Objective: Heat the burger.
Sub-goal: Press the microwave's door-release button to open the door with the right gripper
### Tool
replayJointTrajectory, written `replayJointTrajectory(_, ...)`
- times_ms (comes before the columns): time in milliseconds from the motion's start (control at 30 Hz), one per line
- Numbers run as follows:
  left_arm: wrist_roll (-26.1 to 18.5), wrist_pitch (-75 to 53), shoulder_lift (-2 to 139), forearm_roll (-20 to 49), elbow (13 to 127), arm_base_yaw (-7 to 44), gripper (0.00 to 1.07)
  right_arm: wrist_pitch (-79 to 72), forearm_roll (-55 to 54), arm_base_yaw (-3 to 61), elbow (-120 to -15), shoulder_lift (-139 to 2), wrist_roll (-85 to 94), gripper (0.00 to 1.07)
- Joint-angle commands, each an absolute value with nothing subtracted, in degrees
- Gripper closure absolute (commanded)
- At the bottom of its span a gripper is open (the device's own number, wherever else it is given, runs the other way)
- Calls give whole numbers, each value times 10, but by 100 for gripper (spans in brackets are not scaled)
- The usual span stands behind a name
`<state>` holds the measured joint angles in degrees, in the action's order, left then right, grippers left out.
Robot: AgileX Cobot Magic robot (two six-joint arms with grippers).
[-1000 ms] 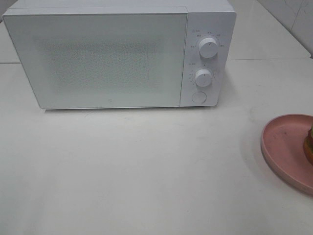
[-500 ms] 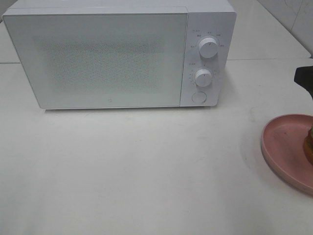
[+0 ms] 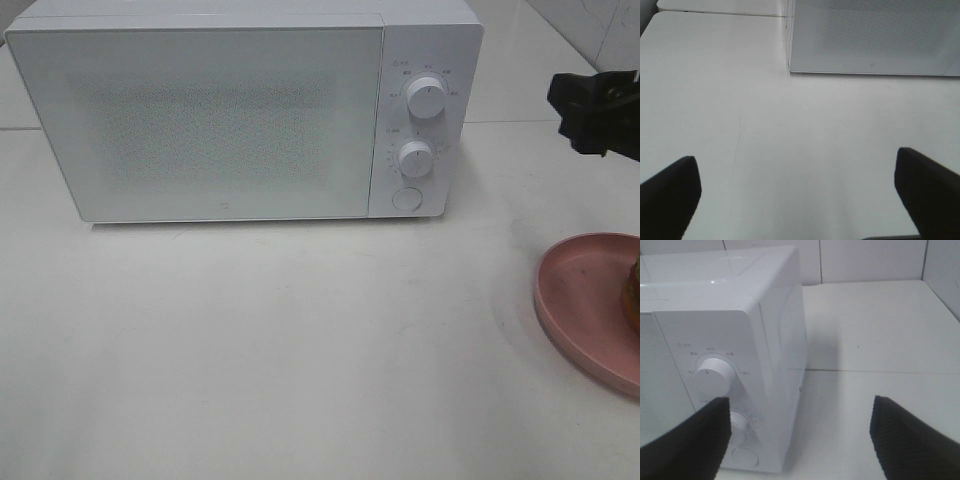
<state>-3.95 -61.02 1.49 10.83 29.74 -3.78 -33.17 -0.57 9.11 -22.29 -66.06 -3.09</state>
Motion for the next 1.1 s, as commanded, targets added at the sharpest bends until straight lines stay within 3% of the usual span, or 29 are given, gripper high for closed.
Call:
replayJointTrajectory(33, -37, -609, 13, 108, 295, -38, 9, -397, -36, 116, -221, -687, 14, 32)
replayJointTrajectory(233, -37, -609, 13, 108, 295, -38, 9, -500, -188, 177, -221, -757, 147, 32)
replayJointTrajectory(300, -37, -609, 13, 108, 295, -38, 9, -549, -240, 223, -221, -796, 175, 32)
replayJointTrajectory(667, -37, -609, 13, 108, 295, -38, 9, -665, -314, 340, -221, -888, 175, 32)
replayJointTrajectory(1100, -37, -609, 13, 108, 295, -38, 9, -725, -360, 405, -221, -980, 162, 32)
